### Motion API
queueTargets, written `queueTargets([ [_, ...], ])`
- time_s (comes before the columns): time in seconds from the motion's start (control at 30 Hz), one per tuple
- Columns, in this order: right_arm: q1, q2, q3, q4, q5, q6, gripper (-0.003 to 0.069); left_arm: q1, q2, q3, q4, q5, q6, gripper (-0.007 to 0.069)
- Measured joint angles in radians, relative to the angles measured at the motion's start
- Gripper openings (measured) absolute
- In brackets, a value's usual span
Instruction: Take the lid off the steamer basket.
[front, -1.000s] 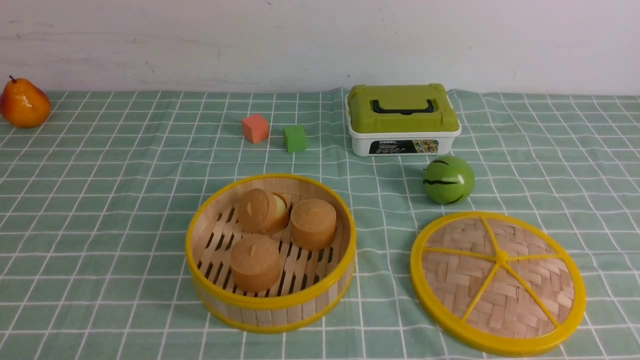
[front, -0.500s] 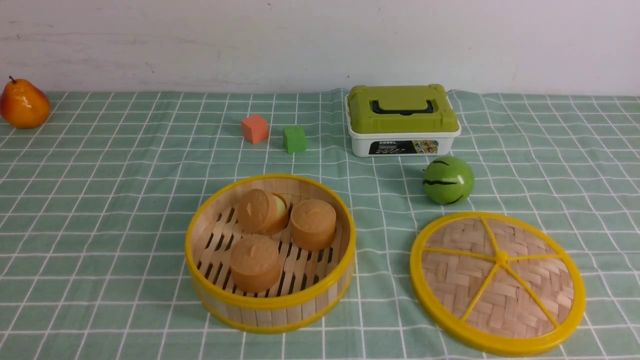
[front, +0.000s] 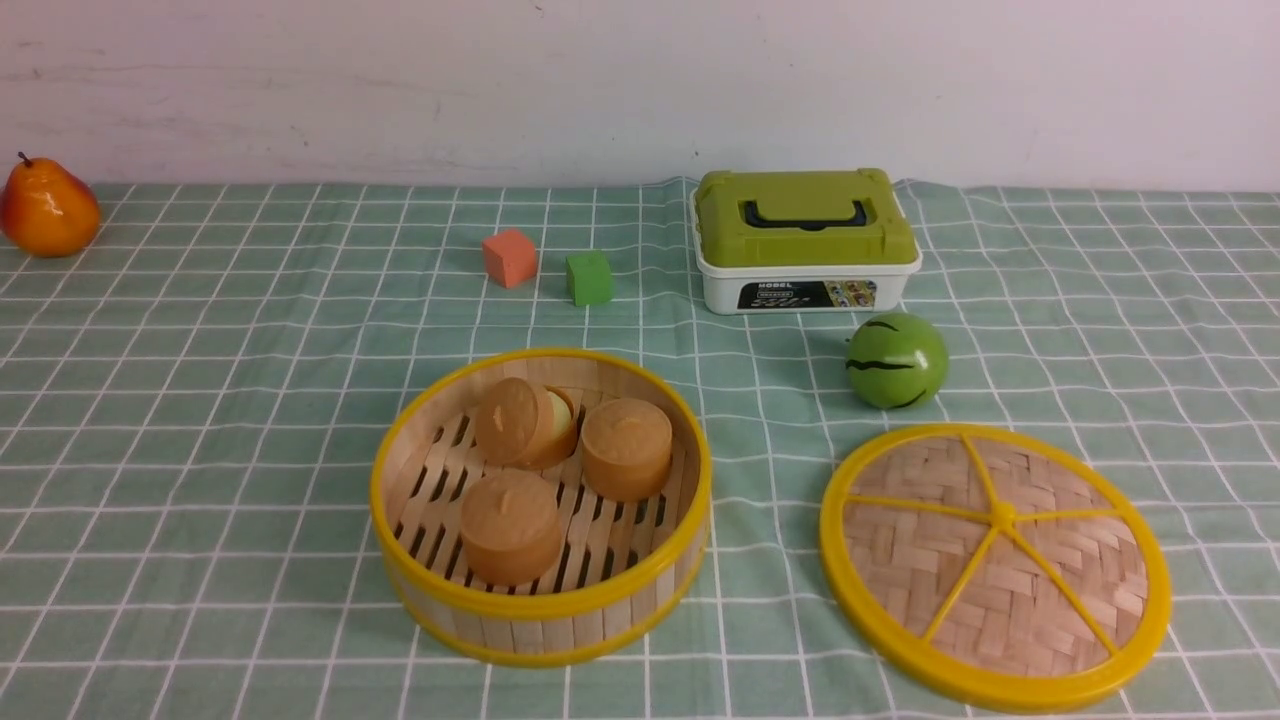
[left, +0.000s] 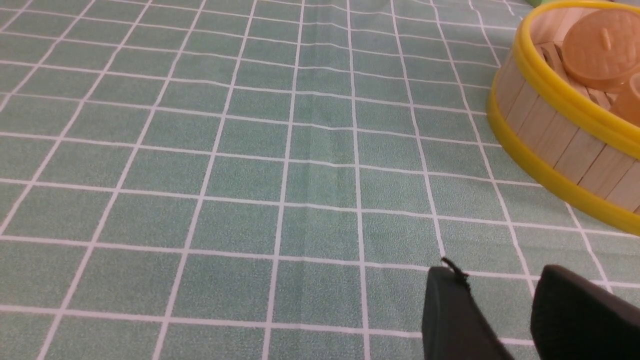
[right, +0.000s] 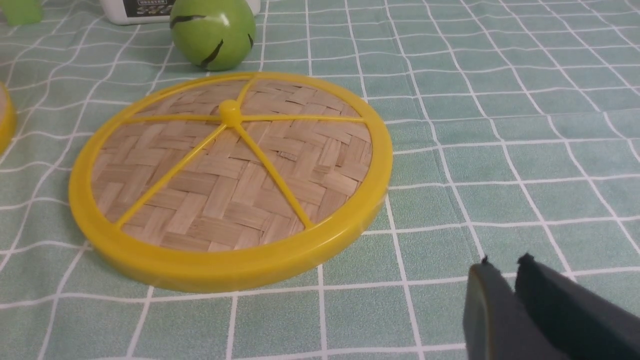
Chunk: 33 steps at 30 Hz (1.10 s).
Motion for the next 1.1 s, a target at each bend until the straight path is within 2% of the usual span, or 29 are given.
queueTargets([
  [1.1,0.0,0.0,0.0,0.001,0.001,0.002,0.0092,0.0,0.0,0.0,0.0,0.0,0.0,0.0239],
])
